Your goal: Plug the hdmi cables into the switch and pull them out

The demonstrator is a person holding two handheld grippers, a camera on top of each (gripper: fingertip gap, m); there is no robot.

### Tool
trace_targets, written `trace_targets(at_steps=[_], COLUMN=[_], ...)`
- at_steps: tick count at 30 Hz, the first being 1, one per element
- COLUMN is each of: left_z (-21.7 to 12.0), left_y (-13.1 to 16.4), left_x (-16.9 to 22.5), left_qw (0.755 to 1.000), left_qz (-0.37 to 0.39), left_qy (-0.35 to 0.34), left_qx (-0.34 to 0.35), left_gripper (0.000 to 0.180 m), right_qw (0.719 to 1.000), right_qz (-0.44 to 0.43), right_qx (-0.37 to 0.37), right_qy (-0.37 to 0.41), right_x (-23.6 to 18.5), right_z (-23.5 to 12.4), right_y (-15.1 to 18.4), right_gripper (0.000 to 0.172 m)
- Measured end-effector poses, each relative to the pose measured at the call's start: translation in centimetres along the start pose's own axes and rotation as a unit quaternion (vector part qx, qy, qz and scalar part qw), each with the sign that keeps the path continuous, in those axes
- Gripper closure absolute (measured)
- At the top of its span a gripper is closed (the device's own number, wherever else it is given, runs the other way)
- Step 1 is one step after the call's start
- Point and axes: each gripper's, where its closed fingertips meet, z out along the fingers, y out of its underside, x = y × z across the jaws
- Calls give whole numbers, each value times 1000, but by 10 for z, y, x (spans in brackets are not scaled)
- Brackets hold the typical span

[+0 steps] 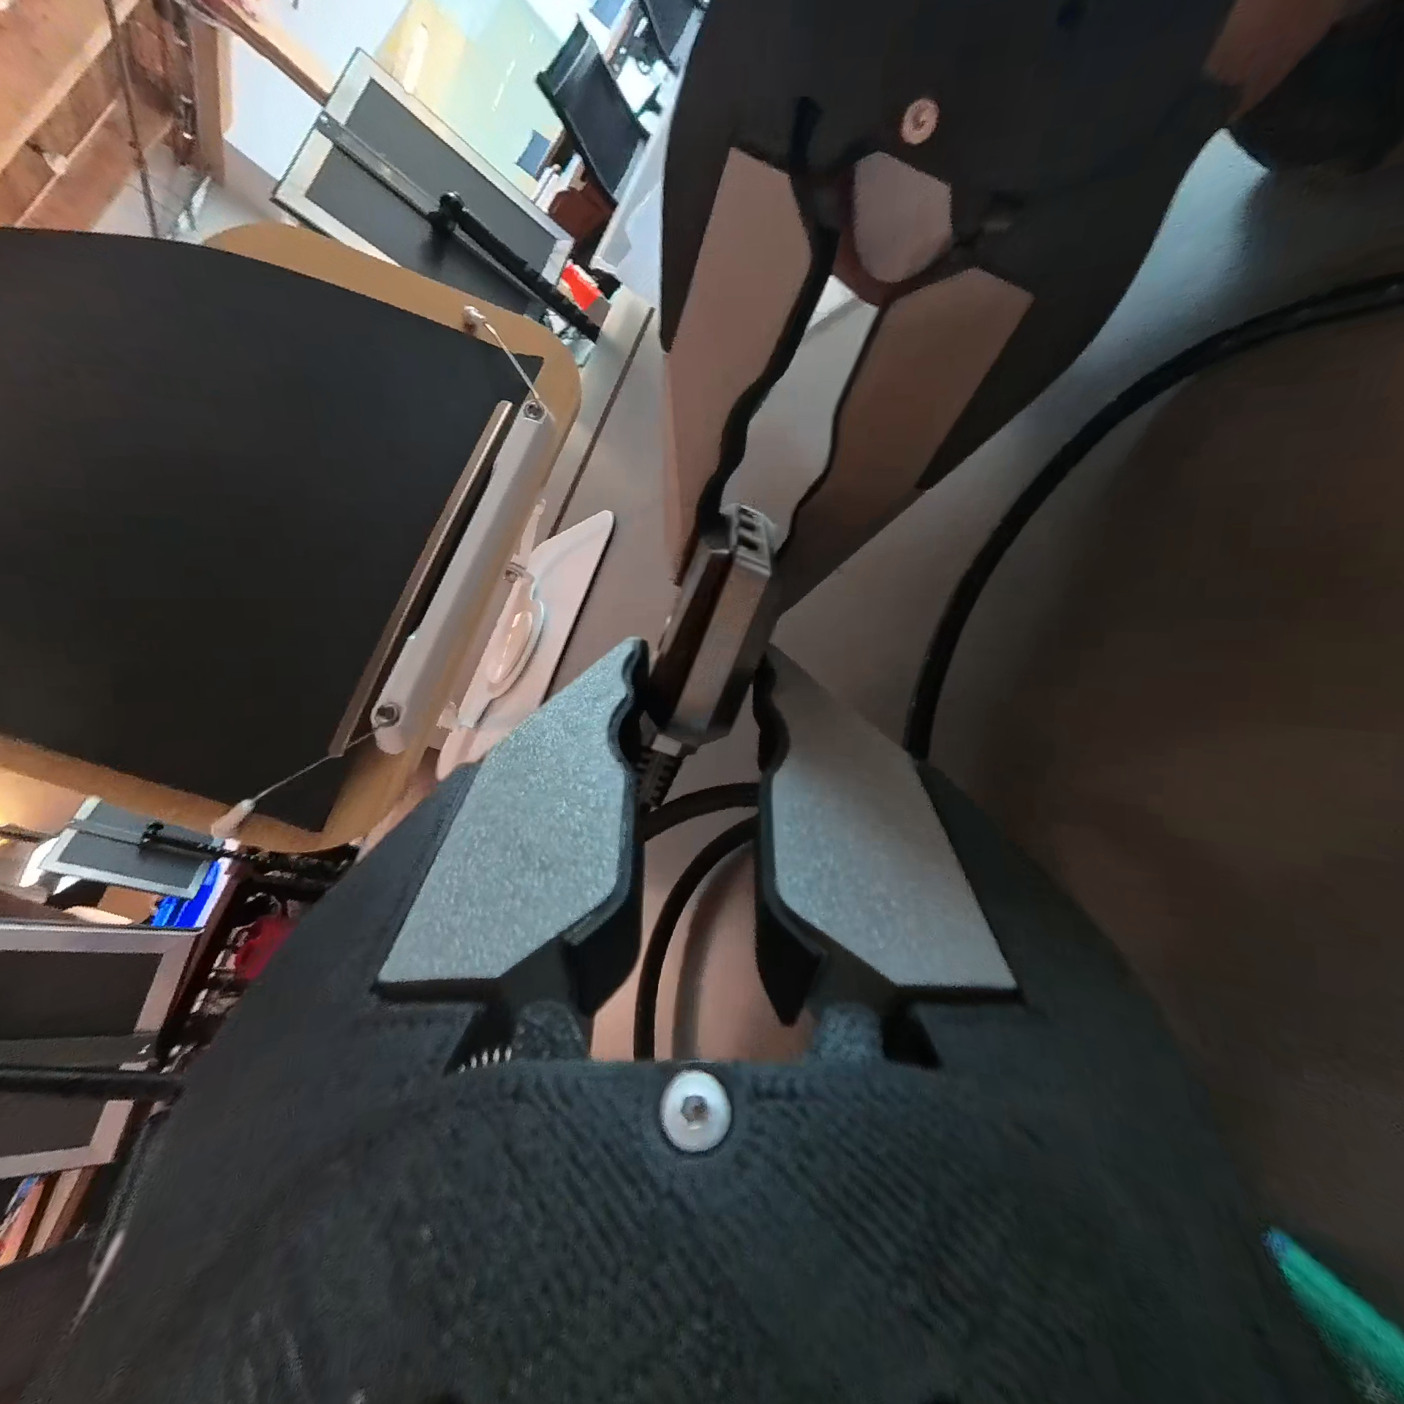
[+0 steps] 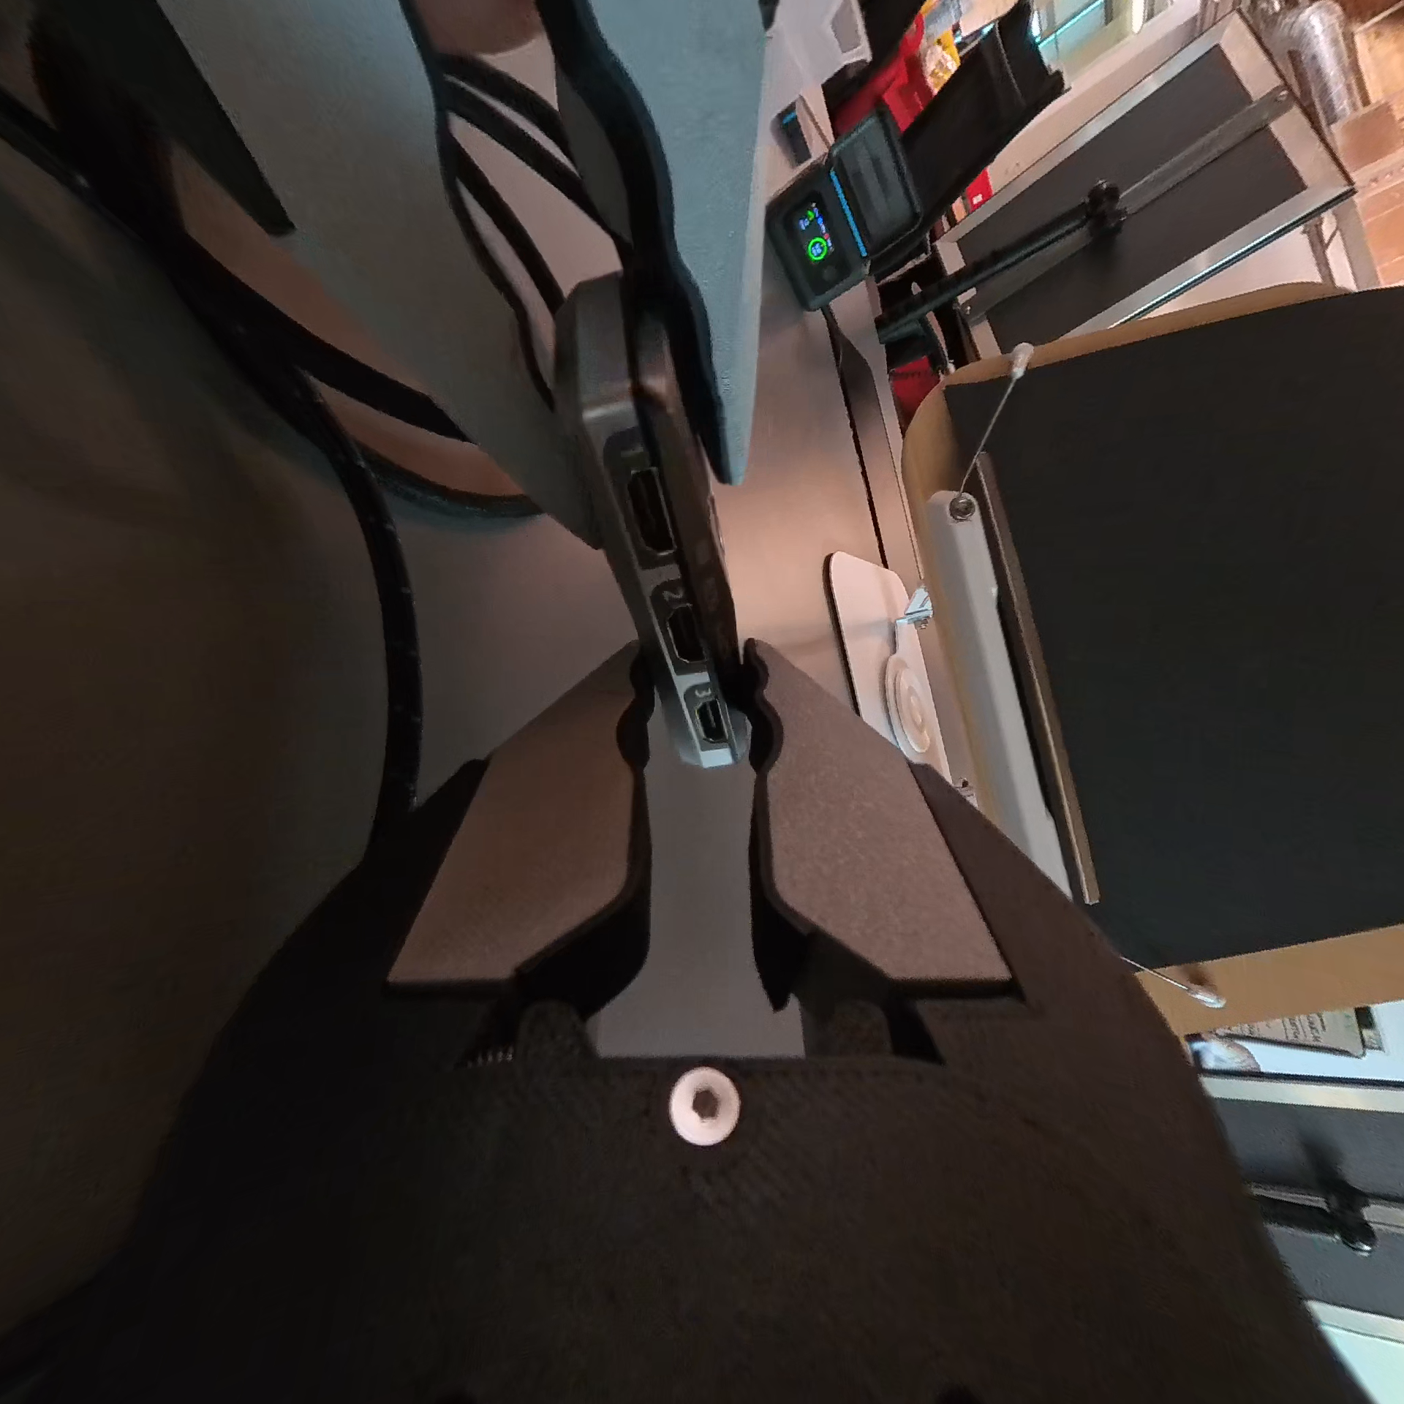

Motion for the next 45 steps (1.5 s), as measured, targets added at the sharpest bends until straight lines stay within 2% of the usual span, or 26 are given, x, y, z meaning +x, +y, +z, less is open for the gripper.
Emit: trace_targets(at_steps=[7,11,17,21,24,26,28,29,31,34,36,40,41,42,43,45], left_z=[1,0,1,1,-1,-2,-3,-4,-6,-8,-9,-10,-10,-10,-10,-10], left_y=[4,0,0,17,31,35,37,38,37,35,33,32,31,30,30,30], left_x=[5,3,-4,-23,-39,-45,-50,-52,-55,-61,-63,-65,-66,-66,-65,-65], left_qw=[1000,1000,999,996,993,992,991,990,989,988,987,986,986,986,986,987], left_qz=[14,19,48,44,15,-7,-10,-9,-10,-15,-17,-12,-12,-13,-15,-19], left_qy=[6,-3,-16,-60,-89,-100,-109,-113,-121,-135,-140,-152,-153,-152,-150,-146], left_qx=[-11,1,-17,-57,-77,-77,-80,-80,-80,-75,-73,-72,-70,-68,-66,-63], left_gripper=[158,157,158,159,159,160,160,160,160,160,160,160,160,160,160,160], right_qw=[1000,1000,1000,996,988,977,952,933,895,877,884,914,921,927,933,943], right_qz=[9,6,15,82,135,164,169,172,164,142,120,43,15,-11,-34,-66], right_qx=[-16,9,10,28,76,129,216,260,300,262,228,156,130,106,82,56], right_qy=[-19,-27,1,14,10,-49,-137,-182,-285,-377,-390,-373,-366,-360,-349,-320], right_x=[-6,-9,0,14,24,12,-14,-30,-68,-117,-140,-178,-186,-193,-196,-193], right_z=[2,-3,-1,-9,-23,-38,-73,-97,-139,-173,-178,-164,-158,-152,-145,-134], right_y=[4,-5,-6,-12,-23,-42,-79,-97,-118,-122,-118,-105,-99,-94,-89,-84], right_gripper=[152,154,151,155,149,143,132,132,146,133,125,125,126,135,153,159])
